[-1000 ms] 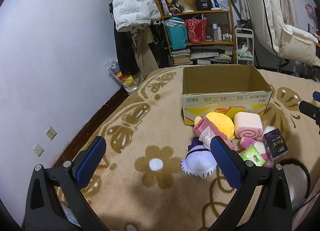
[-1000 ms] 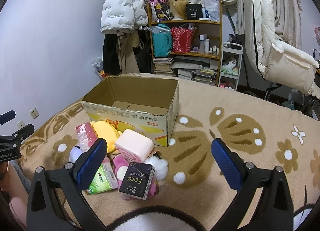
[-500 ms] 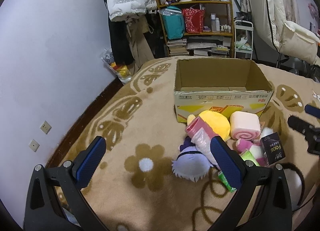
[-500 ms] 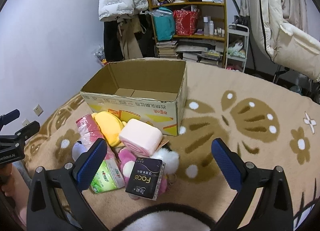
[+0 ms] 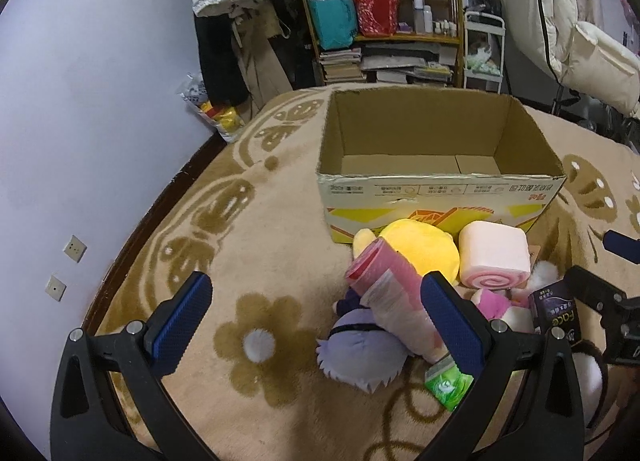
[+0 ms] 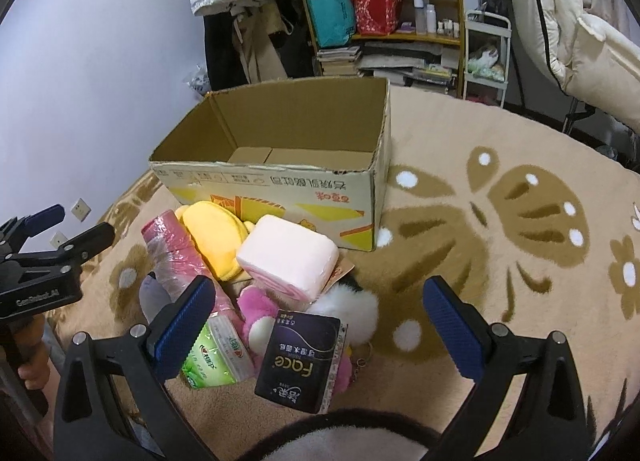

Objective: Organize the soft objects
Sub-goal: 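Grasp the pink-wrapped roll with the left tool while the right tool grasps the black Face tissue pack, then lift the pink roll and Face pack over the box and release both inside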

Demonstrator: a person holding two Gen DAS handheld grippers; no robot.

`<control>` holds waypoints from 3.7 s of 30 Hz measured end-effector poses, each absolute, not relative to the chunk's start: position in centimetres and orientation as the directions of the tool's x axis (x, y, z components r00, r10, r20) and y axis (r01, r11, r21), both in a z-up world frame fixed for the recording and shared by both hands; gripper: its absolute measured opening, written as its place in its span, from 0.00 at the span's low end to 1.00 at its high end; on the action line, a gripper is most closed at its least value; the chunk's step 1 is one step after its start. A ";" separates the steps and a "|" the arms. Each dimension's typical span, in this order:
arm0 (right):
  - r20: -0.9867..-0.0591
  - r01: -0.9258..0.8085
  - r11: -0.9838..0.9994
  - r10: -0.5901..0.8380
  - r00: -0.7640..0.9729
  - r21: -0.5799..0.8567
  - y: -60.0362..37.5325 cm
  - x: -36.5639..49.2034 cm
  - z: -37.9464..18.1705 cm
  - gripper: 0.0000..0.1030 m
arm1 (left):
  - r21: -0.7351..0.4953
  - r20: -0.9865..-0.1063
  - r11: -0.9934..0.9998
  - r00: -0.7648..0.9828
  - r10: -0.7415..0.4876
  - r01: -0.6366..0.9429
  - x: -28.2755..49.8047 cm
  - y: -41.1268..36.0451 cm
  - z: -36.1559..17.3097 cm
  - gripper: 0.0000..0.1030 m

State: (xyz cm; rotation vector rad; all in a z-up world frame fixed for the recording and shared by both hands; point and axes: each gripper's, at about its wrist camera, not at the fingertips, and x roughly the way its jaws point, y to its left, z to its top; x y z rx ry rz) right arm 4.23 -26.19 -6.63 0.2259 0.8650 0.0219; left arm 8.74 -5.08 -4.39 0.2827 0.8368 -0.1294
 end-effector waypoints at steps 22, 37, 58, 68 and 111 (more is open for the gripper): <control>-0.853 0.096 0.967 0.157 0.498 0.234 -26.3 5.5 -10.9 0.86 | 0.173 -0.841 0.942 0.542 -0.010 0.287 12.4 -7.9 -10.4 1.00; -0.873 0.053 0.965 0.208 0.440 0.257 -25.9 6.7 -13.1 0.79 | 0.156 -0.876 0.936 0.482 -0.016 0.316 13.4 -9.4 -12.9 1.00; -0.867 0.033 0.965 0.219 0.447 0.260 -24.8 5.8 -12.4 0.53 | 0.102 -0.892 0.934 0.448 -0.067 0.343 12.6 -9.8 -13.4 0.52; -0.829 0.012 0.961 0.232 0.508 0.276 -25.0 5.3 -11.1 0.51 | 0.072 -0.873 0.952 0.480 -0.083 0.296 11.5 -9.0 -11.6 0.32; -0.631 -0.069 0.970 0.204 0.749 0.232 -24.8 2.9 -2.5 0.50 | 0.129 -0.660 0.969 0.747 -0.073 0.209 6.0 -4.8 -0.1 0.18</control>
